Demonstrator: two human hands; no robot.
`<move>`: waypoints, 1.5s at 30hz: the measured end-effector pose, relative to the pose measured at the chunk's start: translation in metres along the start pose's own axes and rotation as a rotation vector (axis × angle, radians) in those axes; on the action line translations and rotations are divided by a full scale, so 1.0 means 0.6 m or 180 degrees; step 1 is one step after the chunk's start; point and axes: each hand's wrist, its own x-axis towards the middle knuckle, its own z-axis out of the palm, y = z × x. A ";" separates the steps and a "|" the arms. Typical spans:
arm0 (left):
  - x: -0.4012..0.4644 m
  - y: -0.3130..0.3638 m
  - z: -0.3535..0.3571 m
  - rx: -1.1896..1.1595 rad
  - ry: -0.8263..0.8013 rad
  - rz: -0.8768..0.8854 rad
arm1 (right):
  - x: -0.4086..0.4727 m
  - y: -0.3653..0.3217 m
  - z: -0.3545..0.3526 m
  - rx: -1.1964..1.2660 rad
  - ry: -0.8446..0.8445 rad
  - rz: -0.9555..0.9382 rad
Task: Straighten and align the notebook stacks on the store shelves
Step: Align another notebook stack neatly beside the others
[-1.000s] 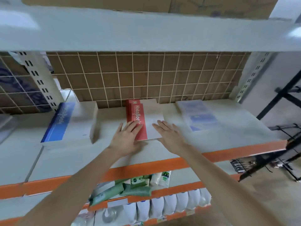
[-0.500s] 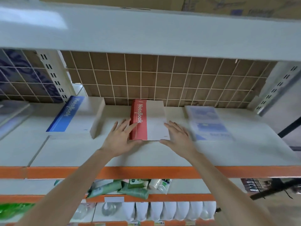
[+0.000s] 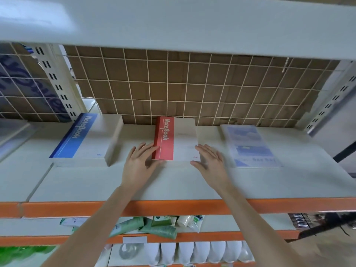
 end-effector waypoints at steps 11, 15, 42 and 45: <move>0.000 -0.009 0.013 -0.0358 0.0440 -0.0124 | -0.006 0.001 -0.006 0.0222 0.0346 -0.0042; -0.001 -0.013 0.011 -0.0477 0.0417 -0.0221 | -0.006 -0.002 -0.008 0.0270 0.0316 -0.0047; -0.078 -0.123 -0.210 0.0166 0.0721 -0.0044 | 0.029 -0.234 0.053 0.0309 -0.0087 -0.0644; -0.133 -0.218 -0.303 0.0649 0.0644 -0.0262 | 0.025 -0.342 0.124 0.0254 -0.0200 -0.0909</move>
